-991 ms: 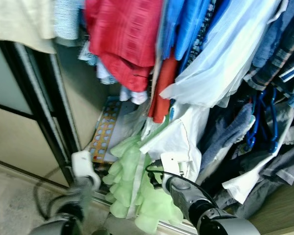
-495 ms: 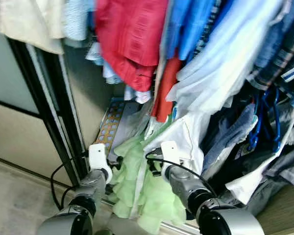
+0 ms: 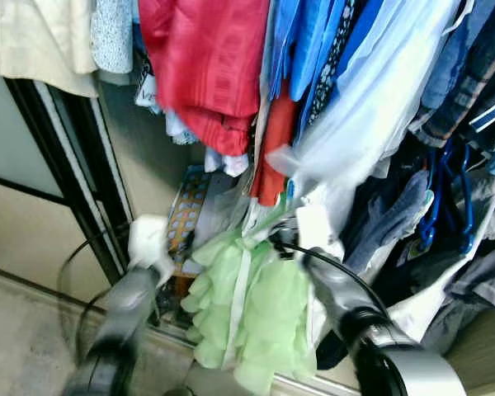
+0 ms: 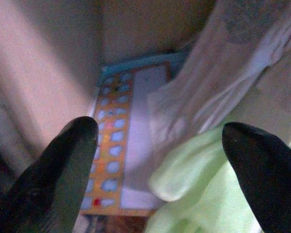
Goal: Clean up the room
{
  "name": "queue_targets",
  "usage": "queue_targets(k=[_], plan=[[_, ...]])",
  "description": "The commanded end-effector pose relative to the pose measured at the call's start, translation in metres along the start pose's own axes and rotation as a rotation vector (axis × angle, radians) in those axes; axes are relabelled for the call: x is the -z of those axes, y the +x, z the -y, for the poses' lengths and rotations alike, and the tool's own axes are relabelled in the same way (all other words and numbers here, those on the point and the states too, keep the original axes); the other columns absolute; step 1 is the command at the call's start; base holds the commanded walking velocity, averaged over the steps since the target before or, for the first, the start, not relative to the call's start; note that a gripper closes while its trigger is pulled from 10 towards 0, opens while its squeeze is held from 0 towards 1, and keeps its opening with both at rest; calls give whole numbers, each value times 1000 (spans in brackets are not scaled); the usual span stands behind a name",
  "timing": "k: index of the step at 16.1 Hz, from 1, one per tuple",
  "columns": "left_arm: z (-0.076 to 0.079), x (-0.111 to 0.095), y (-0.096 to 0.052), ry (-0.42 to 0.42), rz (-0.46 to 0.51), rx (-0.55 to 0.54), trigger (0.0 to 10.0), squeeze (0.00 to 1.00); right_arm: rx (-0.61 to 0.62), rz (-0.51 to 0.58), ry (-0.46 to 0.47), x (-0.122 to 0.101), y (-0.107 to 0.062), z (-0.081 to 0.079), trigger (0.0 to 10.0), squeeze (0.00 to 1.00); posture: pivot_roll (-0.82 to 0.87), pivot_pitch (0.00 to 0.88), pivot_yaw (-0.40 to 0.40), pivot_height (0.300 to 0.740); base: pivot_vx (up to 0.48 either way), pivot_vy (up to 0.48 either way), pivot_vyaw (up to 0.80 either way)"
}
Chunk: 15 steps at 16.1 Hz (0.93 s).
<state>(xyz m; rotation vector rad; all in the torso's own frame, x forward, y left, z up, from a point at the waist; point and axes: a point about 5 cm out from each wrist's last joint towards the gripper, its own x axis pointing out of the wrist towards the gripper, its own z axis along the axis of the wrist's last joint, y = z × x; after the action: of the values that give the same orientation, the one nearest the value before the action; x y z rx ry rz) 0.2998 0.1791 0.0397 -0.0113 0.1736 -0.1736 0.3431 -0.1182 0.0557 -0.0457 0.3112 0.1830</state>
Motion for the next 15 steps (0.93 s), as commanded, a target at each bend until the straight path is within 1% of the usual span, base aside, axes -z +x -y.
queue_targets(k=[1,2,3,4,5,6,7,8,9,10,11,12,13,14,15], plan=[[8,-1,-7,-11,12,47,10000,0,17,29,-7,0,-5,9,10000,0,159,0,-77,740,0,0,0],[10,-3,-25,6,44,68,10000,0,36,44,-22,5,-13,16,10000,0,157,0,-80,740,0,0,0],[12,-5,-43,21,68,68,10000,0,40,67,-34,7,-23,20,10000,0,158,0,-80,740,0,0,0],[11,-10,-58,41,87,56,10000,0,72,90,-62,5,-32,26,10000,0,159,0,-78,740,0,0,0],[10,-18,-73,55,111,34,10000,0,67,98,-45,3,-43,29,10000,0,160,0,-79,740,0,0,0],[9,-22,-82,68,125,16,10000,0,46,99,-34,4,-52,31,10000,0,161,0,-83,740,0,0,0],[7,-28,-97,124,99,-2,10000,0,19,110,-51,7,-71,34,10000,0,163,0,-85,740,0,0,0],[5,-32,-106,216,117,-1,10000,0,-8,130,-61,9,-87,38,10000,0,162,0,-85,740,0,0,0],[5,-36,-113,264,125,20,10000,0,-10,136,-74,10,-99,42,10000,0,156,0,-87,740,0,0,0],[4,-38,-120,224,121,-11,10000,0,2,133,-70,10,-113,48,10000,0,151,0,-88,740,0,0,0],[6,-44,-125,172,127,-32,10000,0,13,123,-87,6,-125,53,10000,0,150,0,-89,740,0,0,0],[11,-53,-128,169,153,4,10000,0,12,122,-109,-2,-133,56,10000,0,151,0,-85,740,0,0,0],[15,-58,-128,180,142,43,10000,0,-2,126,-137,-11,-137,55,10000,0,150,0,-83,740,0,0,0],[16,-62,-127,198,148,78,10000,0,-40,150,-176,-21,-138,50,10000,0,144,0,-72,740,0,0,0],[18,-63,-122,216,144,139,10000,0,-79,183,-199,-32,-134,43,10000,0,138,0,-62,740,0,0,0]])
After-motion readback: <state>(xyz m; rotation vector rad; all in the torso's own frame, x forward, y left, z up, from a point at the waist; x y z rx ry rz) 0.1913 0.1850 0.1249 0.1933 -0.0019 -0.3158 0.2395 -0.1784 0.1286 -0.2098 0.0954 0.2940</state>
